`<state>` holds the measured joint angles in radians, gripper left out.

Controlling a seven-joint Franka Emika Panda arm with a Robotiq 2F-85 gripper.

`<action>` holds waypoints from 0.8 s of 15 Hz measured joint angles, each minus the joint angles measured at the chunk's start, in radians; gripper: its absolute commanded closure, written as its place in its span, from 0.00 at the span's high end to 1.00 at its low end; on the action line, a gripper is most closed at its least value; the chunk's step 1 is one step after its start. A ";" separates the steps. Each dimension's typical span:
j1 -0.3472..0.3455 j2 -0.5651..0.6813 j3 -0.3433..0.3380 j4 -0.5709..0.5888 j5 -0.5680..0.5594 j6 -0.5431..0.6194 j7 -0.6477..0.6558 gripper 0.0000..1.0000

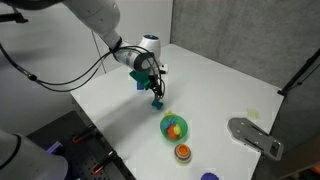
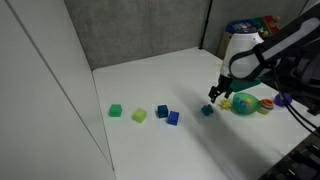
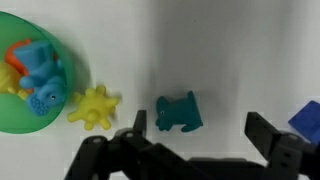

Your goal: Put the blue toy inside the green bowl

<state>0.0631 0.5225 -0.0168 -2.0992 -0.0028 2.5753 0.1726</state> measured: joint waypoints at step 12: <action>0.111 0.296 -0.076 0.216 0.000 0.033 0.180 1.00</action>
<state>0.1740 0.8184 -0.0924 -1.8832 -0.0027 2.6080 0.3524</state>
